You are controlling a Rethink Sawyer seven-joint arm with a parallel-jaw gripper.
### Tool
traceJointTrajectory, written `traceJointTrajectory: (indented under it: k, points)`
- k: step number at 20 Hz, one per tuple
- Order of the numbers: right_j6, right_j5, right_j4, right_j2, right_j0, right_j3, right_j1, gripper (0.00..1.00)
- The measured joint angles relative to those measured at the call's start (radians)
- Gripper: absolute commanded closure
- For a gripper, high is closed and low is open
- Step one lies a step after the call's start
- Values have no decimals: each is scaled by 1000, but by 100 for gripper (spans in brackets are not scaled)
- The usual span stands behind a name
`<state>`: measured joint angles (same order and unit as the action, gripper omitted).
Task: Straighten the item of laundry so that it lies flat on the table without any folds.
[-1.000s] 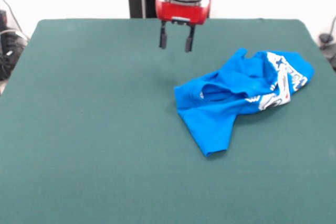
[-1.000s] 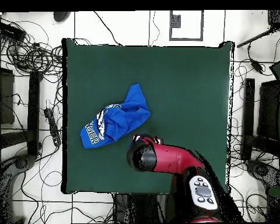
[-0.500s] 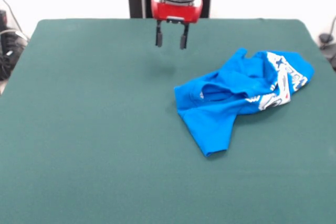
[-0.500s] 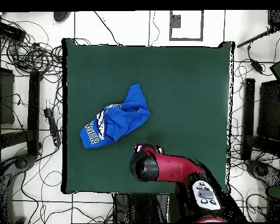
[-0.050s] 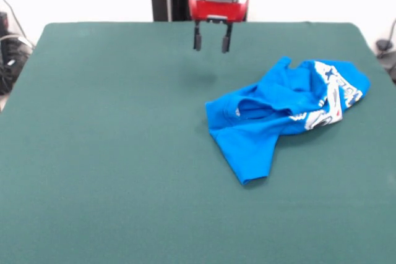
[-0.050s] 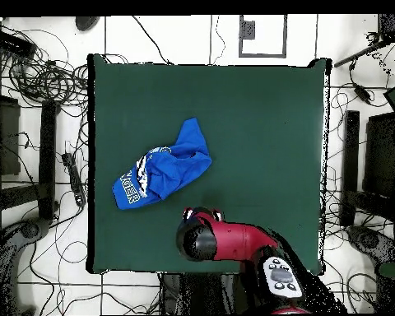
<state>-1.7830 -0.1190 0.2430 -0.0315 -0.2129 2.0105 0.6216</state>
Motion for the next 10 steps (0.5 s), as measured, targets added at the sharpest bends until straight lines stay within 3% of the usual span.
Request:
traceJointTrajectory:
  k: [10]
  points:
    - [0,0,-6,0,50,3,1,0]
